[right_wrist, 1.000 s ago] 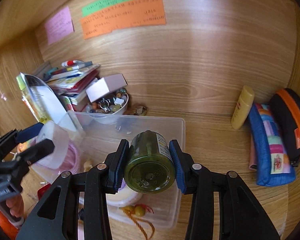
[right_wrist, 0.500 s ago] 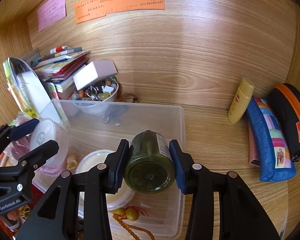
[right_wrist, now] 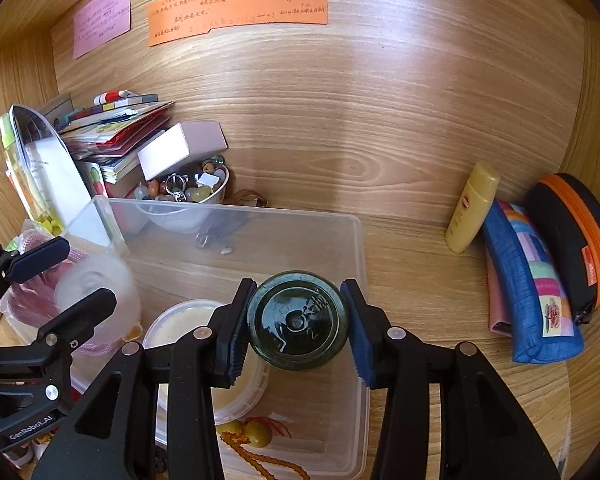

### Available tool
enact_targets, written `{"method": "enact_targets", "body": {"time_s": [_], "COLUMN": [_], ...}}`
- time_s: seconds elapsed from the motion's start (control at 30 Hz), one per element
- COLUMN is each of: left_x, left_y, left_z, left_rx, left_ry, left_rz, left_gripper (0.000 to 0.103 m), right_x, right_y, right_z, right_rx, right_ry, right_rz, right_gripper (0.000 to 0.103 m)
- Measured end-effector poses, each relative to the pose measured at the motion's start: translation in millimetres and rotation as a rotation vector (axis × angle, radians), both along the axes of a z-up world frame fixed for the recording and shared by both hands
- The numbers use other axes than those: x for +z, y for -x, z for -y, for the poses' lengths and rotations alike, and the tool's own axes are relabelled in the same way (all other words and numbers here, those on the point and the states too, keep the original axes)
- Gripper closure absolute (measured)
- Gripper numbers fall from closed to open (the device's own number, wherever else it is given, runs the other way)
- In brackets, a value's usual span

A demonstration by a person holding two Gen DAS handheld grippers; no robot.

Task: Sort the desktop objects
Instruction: 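Carry the spray bottle and white container up over the clear box with both tools, then open the right tool dropping the bottle while the left tool releases the container into the box, then move the right tool to the pink round container and grasp it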

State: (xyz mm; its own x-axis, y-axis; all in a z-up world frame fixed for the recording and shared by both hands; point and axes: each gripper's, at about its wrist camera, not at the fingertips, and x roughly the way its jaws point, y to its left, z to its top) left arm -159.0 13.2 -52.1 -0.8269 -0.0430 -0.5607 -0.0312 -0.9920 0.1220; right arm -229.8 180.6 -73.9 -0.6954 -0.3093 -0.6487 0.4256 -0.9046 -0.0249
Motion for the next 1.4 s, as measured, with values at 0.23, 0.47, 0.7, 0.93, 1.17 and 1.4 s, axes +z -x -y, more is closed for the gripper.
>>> {"method": "enact_targets", "body": {"time_s": [0.23, 0.47, 0.7, 0.93, 1.17, 1.4], "left_x": [1.2, 8.4, 23.0, 39.4, 47.9, 40.8], "left_y": [-3.3, -10.4, -27.3, -41.6, -61.0, -88.1], "left_z": [-0.1, 6.8, 12.8, 23.5, 37.5, 48.4], "left_rx": [-0.001, 0.013, 0.062, 0.129, 0.132, 0.129], "left_ry": [0.002, -0.044, -0.066, -0.093, -0.139, -0.152], "left_rz": [-0.012, -0.038, -0.127, -0.171, -0.128, -0.079], "left_gripper": [0.036, 0.022, 0.01, 0.005, 0.003, 0.003], "right_x": [1.7, 6.5, 18.8, 29.1, 43.4, 41.8], "right_y": [-10.2, -21.5, -30.6, -38.1, -61.6, -98.1], "right_z": [7.3, 13.9, 10.7, 8.8, -7.1, -19.8], "right_rx": [0.03, 0.062, 0.064, 0.077, 0.087, 0.114], "right_ry": [-0.041, -0.058, -0.034, -0.024, 0.016, 0.008], "right_rz": [-0.067, -0.126, -0.176, -0.179, -0.157, -0.183], "right_gripper": [0.052, 0.038, 0.024, 0.021, 0.017, 0.012]}}
